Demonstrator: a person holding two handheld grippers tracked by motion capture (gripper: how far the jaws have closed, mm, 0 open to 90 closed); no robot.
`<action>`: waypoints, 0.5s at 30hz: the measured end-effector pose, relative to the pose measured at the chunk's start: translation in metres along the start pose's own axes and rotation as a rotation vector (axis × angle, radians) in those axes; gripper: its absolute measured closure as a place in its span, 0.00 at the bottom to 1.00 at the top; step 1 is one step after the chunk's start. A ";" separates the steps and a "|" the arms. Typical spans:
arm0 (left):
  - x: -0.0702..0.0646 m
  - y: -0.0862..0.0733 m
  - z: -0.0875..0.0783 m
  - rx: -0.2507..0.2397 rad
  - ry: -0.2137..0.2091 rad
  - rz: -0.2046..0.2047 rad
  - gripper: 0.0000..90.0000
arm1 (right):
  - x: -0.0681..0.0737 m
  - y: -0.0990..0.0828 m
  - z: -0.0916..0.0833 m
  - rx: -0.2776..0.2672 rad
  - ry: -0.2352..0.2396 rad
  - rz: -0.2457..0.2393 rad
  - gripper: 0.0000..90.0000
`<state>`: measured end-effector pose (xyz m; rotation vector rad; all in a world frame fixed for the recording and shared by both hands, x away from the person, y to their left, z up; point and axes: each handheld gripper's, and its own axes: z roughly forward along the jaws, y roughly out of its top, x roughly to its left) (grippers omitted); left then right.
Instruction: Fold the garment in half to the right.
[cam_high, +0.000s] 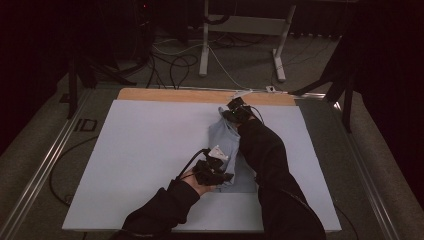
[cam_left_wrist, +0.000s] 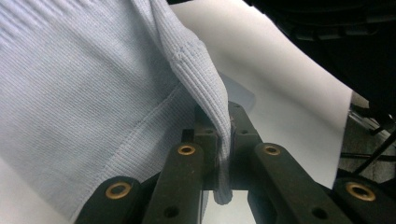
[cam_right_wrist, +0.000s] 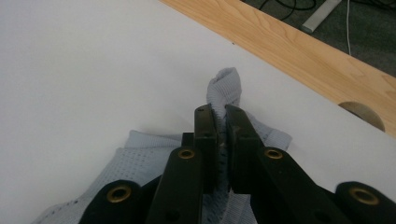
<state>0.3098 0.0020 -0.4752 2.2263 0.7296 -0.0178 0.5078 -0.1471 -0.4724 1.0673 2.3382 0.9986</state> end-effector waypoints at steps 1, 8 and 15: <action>0.000 0.000 0.002 -0.001 0.003 -0.004 0.96 | -0.001 -0.001 0.001 0.000 -0.002 0.004 0.94; 0.000 0.001 0.015 0.016 0.015 -0.003 0.96 | -0.008 -0.014 0.009 0.006 -0.005 0.030 0.94; -0.003 0.003 0.025 0.030 0.021 0.002 0.96 | -0.016 -0.023 0.010 0.007 -0.008 0.045 0.94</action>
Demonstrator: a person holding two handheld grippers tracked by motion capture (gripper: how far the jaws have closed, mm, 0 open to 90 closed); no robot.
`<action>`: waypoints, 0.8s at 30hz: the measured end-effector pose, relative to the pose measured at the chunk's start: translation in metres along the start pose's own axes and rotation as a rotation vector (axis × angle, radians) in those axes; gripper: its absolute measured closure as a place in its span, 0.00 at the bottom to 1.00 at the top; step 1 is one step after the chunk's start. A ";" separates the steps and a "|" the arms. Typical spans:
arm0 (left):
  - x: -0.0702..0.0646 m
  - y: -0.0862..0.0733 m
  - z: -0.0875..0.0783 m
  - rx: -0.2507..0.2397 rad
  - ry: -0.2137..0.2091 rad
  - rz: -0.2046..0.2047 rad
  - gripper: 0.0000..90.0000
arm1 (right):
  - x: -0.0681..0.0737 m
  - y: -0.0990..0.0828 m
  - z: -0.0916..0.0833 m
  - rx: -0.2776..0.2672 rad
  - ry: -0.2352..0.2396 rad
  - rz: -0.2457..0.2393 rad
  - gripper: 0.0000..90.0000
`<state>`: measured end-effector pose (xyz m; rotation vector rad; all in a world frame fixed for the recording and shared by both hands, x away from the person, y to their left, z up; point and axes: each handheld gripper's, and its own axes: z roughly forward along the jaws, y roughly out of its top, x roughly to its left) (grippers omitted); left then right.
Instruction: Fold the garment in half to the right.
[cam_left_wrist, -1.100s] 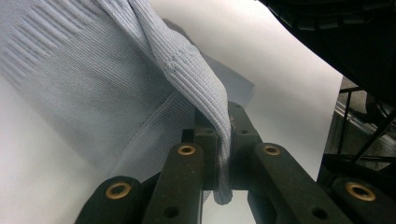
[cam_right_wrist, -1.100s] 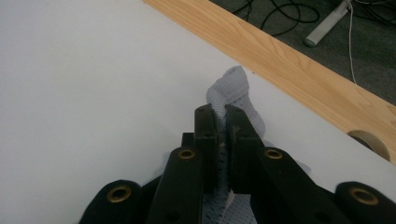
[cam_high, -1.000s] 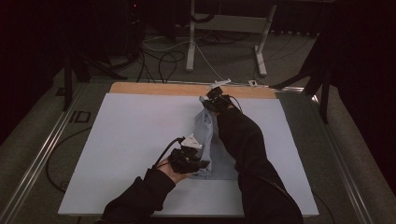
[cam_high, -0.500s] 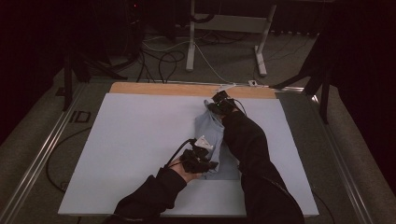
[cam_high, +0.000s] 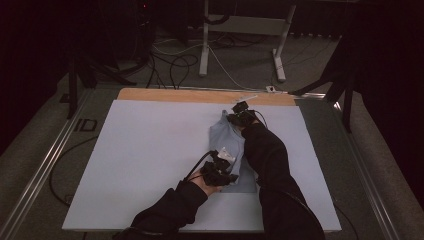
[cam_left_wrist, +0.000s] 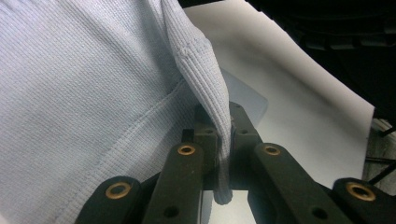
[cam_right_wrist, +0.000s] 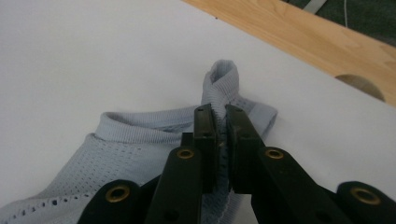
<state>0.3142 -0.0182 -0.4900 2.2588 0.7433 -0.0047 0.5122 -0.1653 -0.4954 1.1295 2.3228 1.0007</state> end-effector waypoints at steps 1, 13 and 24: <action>0.000 0.000 0.001 0.004 0.001 -0.001 0.96 | -0.001 -0.001 0.001 0.003 0.003 0.001 0.94; -0.004 0.000 0.016 0.030 -0.005 0.003 0.96 | -0.013 -0.015 -0.007 0.002 -0.010 0.025 0.73; -0.010 0.006 0.030 0.049 0.007 0.011 0.96 | -0.020 -0.017 -0.031 -0.025 -0.015 0.017 0.51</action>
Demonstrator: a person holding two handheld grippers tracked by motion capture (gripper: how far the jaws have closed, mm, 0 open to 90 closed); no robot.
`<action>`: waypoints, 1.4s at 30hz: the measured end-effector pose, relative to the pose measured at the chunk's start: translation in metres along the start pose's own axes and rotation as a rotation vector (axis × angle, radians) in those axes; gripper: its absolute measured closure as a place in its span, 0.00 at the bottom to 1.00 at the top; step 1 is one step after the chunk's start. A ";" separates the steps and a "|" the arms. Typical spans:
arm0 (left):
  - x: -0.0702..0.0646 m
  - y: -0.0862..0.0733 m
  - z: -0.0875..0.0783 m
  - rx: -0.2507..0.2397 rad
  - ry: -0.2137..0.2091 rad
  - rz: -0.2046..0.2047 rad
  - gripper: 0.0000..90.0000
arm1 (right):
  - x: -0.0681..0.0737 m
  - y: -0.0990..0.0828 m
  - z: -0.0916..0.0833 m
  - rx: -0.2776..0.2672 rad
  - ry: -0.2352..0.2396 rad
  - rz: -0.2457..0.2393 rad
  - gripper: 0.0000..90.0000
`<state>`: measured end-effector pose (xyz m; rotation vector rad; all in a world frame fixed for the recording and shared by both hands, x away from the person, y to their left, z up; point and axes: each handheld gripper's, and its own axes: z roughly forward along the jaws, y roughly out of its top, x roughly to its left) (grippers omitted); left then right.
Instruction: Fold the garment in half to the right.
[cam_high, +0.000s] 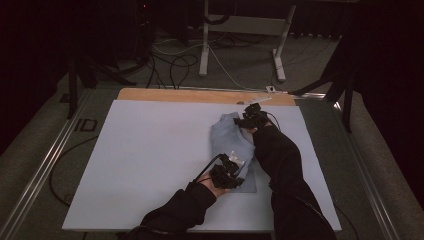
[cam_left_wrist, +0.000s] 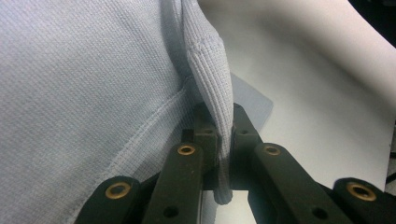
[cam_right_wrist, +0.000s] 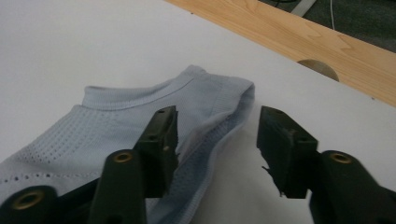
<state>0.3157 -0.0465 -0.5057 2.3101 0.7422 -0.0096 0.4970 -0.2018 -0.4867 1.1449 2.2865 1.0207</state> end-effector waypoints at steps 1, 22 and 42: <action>-0.001 0.001 0.001 0.003 0.001 0.006 0.96 | 0.000 0.000 -0.001 0.000 0.002 -0.003 0.49; -0.016 0.011 0.021 0.019 -0.029 0.006 0.86 | -0.004 -0.009 -0.023 -0.041 0.066 0.024 0.15; -0.029 0.010 0.007 -0.039 -0.147 0.068 0.67 | 0.002 -0.004 -0.024 -0.048 0.076 0.008 0.15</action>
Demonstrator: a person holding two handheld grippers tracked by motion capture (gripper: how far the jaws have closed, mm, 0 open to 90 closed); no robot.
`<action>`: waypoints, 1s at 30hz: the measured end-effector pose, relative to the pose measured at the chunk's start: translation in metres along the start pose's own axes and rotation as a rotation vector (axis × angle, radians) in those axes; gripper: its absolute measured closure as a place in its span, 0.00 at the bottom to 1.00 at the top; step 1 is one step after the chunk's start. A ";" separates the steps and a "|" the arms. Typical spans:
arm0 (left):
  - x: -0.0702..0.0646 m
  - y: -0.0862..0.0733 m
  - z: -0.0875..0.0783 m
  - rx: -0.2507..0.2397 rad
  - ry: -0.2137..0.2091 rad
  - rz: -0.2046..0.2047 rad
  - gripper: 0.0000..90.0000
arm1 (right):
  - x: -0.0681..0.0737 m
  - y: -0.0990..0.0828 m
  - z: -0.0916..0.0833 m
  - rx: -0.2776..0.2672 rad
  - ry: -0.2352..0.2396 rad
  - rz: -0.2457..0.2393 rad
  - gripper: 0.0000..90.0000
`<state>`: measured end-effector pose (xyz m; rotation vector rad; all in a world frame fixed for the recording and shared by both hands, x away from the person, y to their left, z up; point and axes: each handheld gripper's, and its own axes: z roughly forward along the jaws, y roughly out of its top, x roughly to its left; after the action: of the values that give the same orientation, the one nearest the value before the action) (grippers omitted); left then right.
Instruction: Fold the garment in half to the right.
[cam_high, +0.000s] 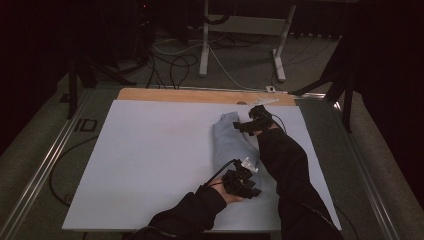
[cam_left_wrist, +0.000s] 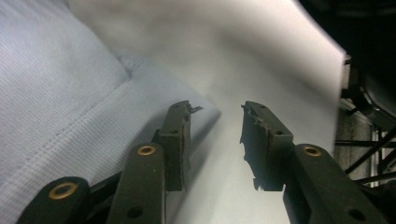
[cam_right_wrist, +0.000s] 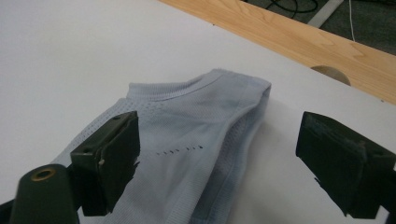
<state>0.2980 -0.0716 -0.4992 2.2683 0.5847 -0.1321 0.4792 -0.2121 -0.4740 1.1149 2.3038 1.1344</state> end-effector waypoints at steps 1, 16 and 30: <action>-0.001 0.000 -0.003 -0.013 -0.003 0.009 0.64 | 0.000 0.000 0.001 0.002 -0.003 0.000 0.15; 0.015 -0.015 -0.055 -0.171 0.079 0.042 0.36 | 0.000 0.001 0.011 0.026 -0.006 0.044 0.11; 0.033 -0.038 -0.098 -0.250 0.131 0.061 0.00 | -0.004 -0.007 0.029 0.117 -0.019 0.089 0.45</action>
<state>0.3018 0.0332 -0.4660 2.0586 0.5659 0.1156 0.4954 -0.2028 -0.4982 1.2775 2.3530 1.0258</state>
